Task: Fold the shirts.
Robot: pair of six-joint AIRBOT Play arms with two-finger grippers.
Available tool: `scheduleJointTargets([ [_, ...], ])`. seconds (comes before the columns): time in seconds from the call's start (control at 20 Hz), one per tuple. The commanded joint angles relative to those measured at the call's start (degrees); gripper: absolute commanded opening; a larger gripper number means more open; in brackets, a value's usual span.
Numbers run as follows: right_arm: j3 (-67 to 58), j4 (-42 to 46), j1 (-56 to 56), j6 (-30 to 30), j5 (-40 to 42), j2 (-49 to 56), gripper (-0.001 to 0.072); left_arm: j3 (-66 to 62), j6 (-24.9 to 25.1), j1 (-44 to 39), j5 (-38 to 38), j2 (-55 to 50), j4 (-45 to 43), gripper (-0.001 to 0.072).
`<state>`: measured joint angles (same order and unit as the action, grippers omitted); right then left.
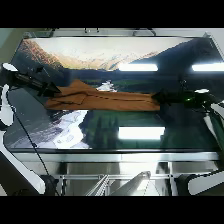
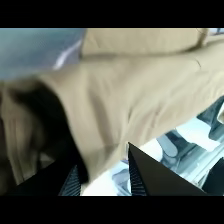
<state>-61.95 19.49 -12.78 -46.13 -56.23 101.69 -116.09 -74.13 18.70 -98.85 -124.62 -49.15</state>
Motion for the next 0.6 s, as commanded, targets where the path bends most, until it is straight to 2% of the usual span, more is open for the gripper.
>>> scheduleJointTargets([
  [0.0, -1.2, 1.92, -2.05, 1.81, -3.28, -1.18, 0.0395, -2.97, -1.01, 0.55, -2.84, 1.57, -0.63, 0.0295],
  [0.1, -4.09, 7.78, -5.51, -0.22, -6.97, -2.1, 0.0396, -2.97, -1.4, 1.36, -1.42, 3.89, -0.63, 0.0295],
  [0.15, -5.55, 10.99, -7.26, -3.37, -7.98, -2.32, 0.0429, -2.97, -1.42, 1.99, -0.46, 5.07, -0.59, 0.0294],
  [0.2, -6.56, 14.19, -8.87, -7.04, -8.5, -2.38, 0.0608, -2.97, -1.44, 2.4, 0.55, 6.23, -0.59, 0.0294],
  [0.25, -6.64, 15.67, -9.73, -9.6, -8.9, -2.36, 0.0663, -2.95, -1.44, 2.69, 1.51, 7.43, -0.35, 0.0294],
  [0.35, -6.64, 16.94, -9.29, -11.02, -10.91, -1.4, 0.0663, -0.74, -1.4, 2.32, 3.67, 10.03, -0.17, 0.0294],
  [0.4, -6.64, 16.94, -8.0, -11.21, -11.39, -0.52, 0.0663, 1.62, -1.38, 1.66, 5.95, 11.43, -0.22, 0.0271],
  [0.45, -6.64, 16.9, -6.25, -11.54, -11.26, 0.35, 0.0663, 3.34, -1.33, 0.79, 7.5, 12.2, -0.22, 0.0109],
  [0.5, -6.64, 16.74, -3.96, -11.85, -10.67, 1.38, 0.0662, 4.72, -0.74, -0.22, 8.31, 12.63, -0.2, 0.0004],
  [0.55, -6.64, 16.74, -1.51, -12.72, -9.68, 2.36, 0.0662, 5.66, -0.68, -1.7, 8.41, 12.66, -0.2, 0.0004],
])
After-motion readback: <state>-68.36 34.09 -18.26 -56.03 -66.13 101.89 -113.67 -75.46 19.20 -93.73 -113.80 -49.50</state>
